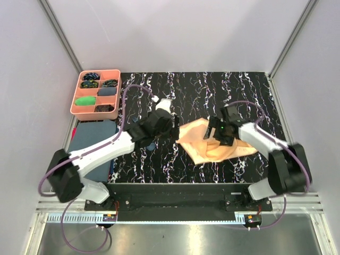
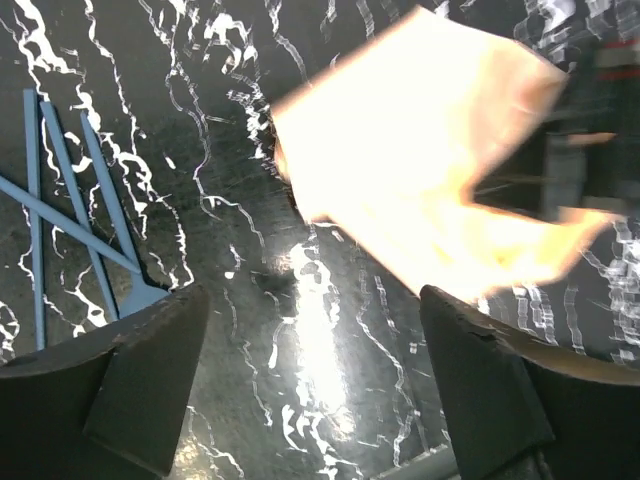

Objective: Fold the napkin into a case and place the utensils inside
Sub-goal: Move the crumpled napkin to the corner of the board, then pick up the crumpled napkin from the center of the board.

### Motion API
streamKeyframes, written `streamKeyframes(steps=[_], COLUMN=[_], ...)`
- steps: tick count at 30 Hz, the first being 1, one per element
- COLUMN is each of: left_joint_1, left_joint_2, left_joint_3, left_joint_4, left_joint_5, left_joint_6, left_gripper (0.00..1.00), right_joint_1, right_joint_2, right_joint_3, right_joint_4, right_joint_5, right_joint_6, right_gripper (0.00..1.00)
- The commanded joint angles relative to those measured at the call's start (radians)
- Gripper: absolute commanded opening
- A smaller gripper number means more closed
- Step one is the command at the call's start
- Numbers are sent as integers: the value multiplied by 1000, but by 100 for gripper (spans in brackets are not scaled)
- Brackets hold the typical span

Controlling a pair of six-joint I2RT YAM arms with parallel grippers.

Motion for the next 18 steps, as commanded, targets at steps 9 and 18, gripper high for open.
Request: streamKeyframes(steps=[9,18], left_joint_1=[93,92], left_joint_2=[379,459], left_joint_3=[215,154], left_joint_4=[-90,5], left_joint_5=[200,320], left_joint_6=[-36,-131], left_gripper=[87,61], right_joint_1=[-46,-84], right_joint_2=[-310,-388], right_joint_3=[-186,-294], right_joint_4=[-98,-65], right_joint_5=[346,376], right_joint_6=[317,368], right_gripper=[98,88])
